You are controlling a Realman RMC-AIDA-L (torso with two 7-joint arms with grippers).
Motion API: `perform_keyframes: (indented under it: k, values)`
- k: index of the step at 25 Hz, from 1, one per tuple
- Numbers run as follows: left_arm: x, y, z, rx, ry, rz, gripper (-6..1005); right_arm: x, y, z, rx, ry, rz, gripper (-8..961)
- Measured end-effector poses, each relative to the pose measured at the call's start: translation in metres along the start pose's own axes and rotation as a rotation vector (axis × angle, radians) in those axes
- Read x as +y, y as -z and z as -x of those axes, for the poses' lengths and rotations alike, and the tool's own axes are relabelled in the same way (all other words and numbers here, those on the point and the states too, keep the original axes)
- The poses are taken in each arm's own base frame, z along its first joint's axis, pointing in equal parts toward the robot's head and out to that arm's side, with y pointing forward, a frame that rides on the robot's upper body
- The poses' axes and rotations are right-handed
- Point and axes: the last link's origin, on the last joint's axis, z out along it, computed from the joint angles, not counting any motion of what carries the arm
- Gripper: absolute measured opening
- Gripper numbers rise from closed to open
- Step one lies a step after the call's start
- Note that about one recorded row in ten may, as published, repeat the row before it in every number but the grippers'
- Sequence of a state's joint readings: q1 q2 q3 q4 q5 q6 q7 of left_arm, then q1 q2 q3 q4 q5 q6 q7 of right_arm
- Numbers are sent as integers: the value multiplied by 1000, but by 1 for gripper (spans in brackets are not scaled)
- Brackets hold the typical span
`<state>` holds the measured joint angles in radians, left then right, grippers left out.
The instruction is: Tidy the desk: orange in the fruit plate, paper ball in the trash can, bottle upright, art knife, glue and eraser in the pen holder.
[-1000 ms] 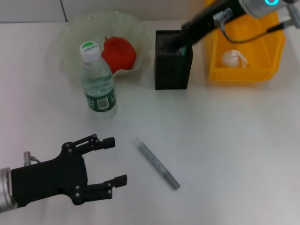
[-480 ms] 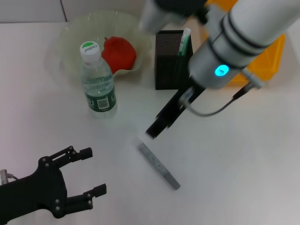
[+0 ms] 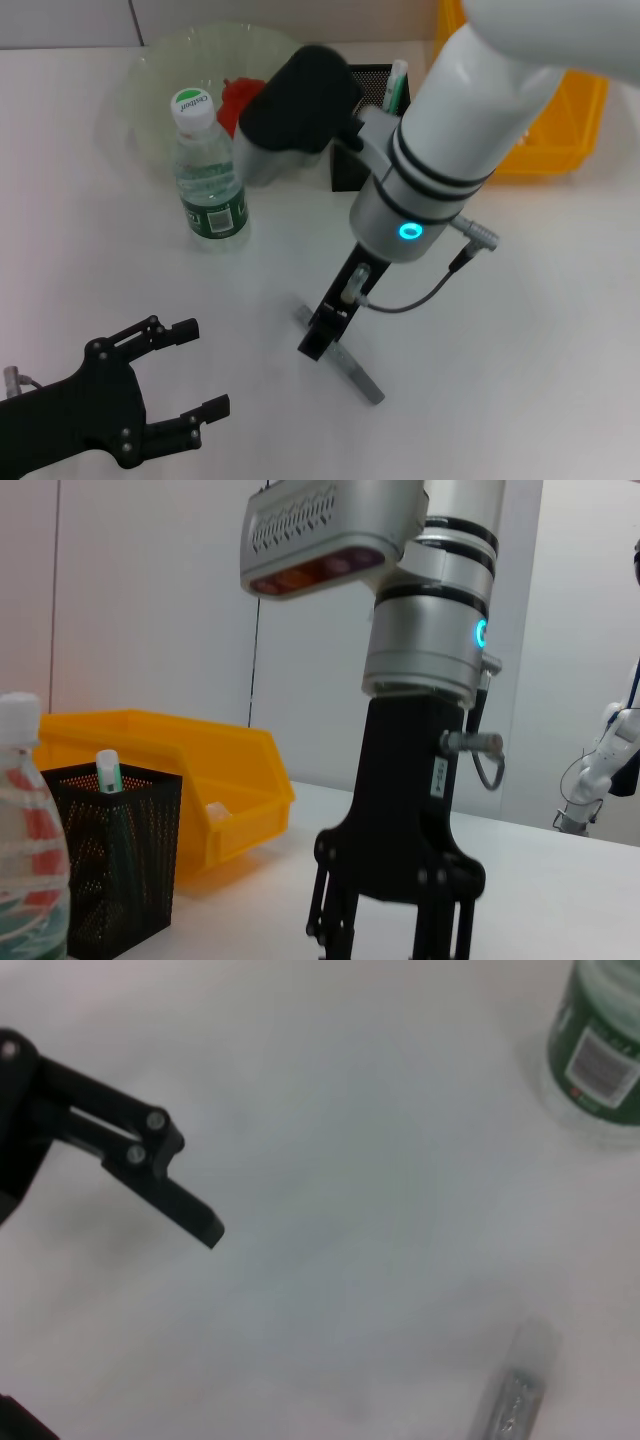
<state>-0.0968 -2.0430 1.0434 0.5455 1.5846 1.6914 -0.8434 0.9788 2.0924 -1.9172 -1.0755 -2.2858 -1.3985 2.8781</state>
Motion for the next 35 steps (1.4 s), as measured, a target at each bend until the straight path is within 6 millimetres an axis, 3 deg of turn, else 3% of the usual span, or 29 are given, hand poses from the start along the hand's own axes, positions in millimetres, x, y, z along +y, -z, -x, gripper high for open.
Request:
perform_keyframes:
  k: [16, 22, 27, 35]
  values:
    - [-2, -5, -2, 3, -10, 15, 844, -5, -23, -8, 55, 2, -49, 628]
    - [-3, -6, -3, 4, -12, 16, 844, -5, -24, -8, 52, -6, -40, 433]
    - [-4, -8, -4, 4, -15, 18, 844, -5, -25, -8, 54, -16, -33, 434]
    - [-5, -11, -3, 2, -15, 14, 844, -6, -29, -11, 101, 3, -54, 304]
